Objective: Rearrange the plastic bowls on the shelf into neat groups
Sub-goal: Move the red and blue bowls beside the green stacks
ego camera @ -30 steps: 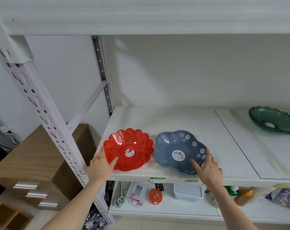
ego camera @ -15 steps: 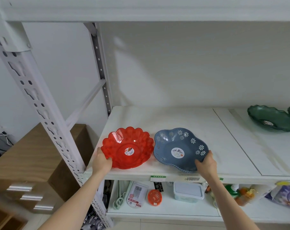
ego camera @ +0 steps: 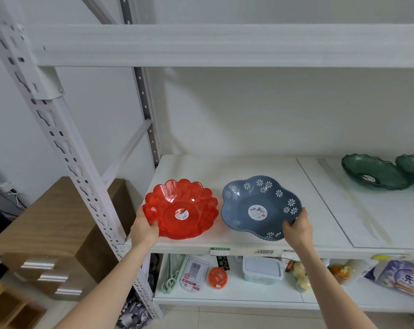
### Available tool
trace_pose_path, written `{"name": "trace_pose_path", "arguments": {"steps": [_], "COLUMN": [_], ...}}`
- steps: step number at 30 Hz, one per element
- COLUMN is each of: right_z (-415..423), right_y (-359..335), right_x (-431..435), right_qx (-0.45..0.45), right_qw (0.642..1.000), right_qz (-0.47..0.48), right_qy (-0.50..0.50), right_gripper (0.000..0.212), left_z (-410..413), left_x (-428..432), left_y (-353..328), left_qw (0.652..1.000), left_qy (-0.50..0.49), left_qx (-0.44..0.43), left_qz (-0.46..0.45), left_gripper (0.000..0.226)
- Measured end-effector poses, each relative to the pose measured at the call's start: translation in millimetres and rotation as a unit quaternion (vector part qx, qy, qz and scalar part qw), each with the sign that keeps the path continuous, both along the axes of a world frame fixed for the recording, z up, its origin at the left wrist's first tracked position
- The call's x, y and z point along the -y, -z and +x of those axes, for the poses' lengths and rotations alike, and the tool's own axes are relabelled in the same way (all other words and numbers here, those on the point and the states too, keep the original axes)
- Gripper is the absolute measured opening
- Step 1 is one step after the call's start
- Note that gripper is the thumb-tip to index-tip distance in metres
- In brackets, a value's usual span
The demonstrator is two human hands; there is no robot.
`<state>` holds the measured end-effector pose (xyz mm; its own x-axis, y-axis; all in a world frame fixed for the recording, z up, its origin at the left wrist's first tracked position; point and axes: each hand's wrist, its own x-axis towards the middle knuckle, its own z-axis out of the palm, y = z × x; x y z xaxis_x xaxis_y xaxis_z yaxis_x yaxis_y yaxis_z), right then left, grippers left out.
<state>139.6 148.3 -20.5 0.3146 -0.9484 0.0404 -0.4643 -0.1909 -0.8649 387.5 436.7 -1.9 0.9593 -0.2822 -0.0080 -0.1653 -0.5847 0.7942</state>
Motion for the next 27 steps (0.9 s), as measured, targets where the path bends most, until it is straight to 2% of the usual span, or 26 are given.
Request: {"name": "trace_pose_path", "arguments": {"steps": [12,17,27], "right_z": [-90,-134,-244], "right_y": [-46,-60,-80], "right_x": [26,66,179], "right_qx": [0.003,0.003,-0.003], "right_qw": [0.999,0.999,1.000], "right_qz": [-0.012,-0.014,-0.017], "right_qy": [0.037,0.041,0.023], "right_gripper": [0.043,0.033,0.041], "left_z": [-70,-106,-222], "left_x": [36,80,201], "left_y": [-55,-65,-67], "left_qw": [1.000,0.999,0.999], "left_qy": [0.029,0.031,0.010], "left_qx": [0.006,-0.003,-0.029], "left_qz": [-0.005,-0.004,-0.024], "left_gripper": [0.049,0.047,0.055]}}
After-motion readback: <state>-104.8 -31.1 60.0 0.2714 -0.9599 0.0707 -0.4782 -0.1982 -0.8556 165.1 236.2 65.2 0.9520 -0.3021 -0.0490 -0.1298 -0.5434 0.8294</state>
